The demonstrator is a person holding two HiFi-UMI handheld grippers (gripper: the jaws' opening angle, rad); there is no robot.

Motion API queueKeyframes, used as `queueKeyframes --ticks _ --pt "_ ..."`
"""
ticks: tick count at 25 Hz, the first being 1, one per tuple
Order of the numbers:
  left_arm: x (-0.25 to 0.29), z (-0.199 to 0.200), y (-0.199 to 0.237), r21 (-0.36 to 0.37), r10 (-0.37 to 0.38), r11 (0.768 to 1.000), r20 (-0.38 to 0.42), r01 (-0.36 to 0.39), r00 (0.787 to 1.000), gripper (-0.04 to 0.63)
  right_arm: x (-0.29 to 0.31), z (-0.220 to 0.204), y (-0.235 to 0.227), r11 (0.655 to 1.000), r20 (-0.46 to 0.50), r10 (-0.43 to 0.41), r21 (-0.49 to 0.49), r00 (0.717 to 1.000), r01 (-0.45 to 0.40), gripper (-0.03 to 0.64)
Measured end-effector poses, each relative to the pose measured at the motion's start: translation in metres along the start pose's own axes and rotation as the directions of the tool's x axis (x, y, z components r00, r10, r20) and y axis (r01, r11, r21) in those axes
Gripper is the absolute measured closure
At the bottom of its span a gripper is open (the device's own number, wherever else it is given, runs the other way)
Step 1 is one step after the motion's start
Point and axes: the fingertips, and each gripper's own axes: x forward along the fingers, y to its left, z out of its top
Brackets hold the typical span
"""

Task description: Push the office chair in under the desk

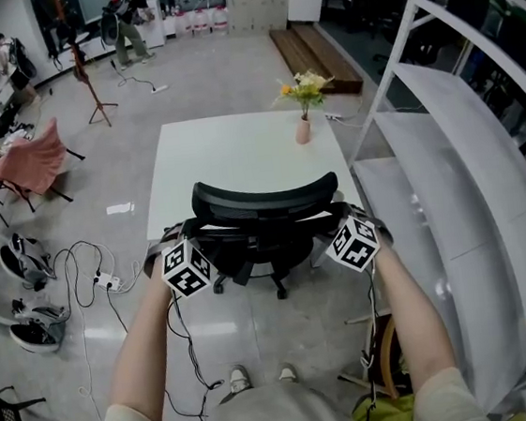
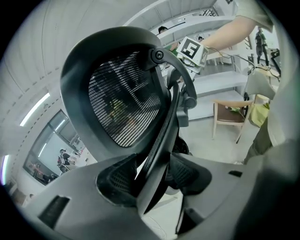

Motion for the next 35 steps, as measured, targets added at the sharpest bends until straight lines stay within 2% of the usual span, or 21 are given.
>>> queueKeyframes --ticks 5,7,11,14,18,21,23,27,31,35 --pt "0.000 0.000 0.000 0.006 0.007 1.000 0.005 -0.007 1.000 0.365 0.000 0.000 0.000 0.999 0.001 -0.030 -0.024 1.000 0.030 0.371" --pt "-0.001 0.001 0.001 0.005 0.021 1.000 0.041 -0.021 0.999 0.367 0.000 -0.001 0.000 0.999 0.003 -0.034 -0.028 0.999 0.034 0.371" --pt "-0.017 0.000 0.004 -0.090 0.104 0.992 0.133 -0.092 0.986 0.347 -0.003 -0.001 0.002 0.999 -0.011 -0.051 -0.010 0.999 0.051 0.371" --pt "-0.027 -0.003 0.002 -0.093 0.118 0.990 0.135 -0.106 0.984 0.344 -0.008 0.001 0.001 0.996 -0.024 -0.087 -0.005 0.996 0.087 0.369" --pt "-0.044 -0.004 0.004 -0.075 0.135 0.989 0.143 -0.125 0.980 0.353 -0.031 0.015 0.002 0.993 0.022 -0.117 0.036 0.993 0.116 0.410" --pt "-0.063 0.004 0.014 -0.112 0.167 0.983 0.188 -0.148 0.968 0.363 -0.055 0.029 0.001 0.986 0.069 -0.155 0.077 0.985 0.150 0.411" --pt "-0.079 0.013 0.021 -0.142 0.194 0.976 0.230 -0.164 0.954 0.370 -0.076 0.042 -0.001 0.975 0.120 -0.190 0.139 0.975 0.173 0.416" --pt "-0.119 0.034 0.034 -0.212 0.257 0.958 0.325 -0.195 0.910 0.393 -0.128 0.071 -0.009 0.929 0.231 -0.292 0.300 0.928 0.218 0.444" --pt "-0.165 0.055 0.043 -0.274 0.323 0.936 0.420 -0.221 0.848 0.427 -0.181 0.101 -0.011 0.867 0.339 -0.413 0.429 0.845 0.252 0.476" --pt "-0.212 0.077 0.051 -0.308 0.385 0.915 0.482 -0.260 0.787 0.431 -0.230 0.130 -0.002 0.828 0.429 -0.483 0.507 0.763 0.239 0.495"
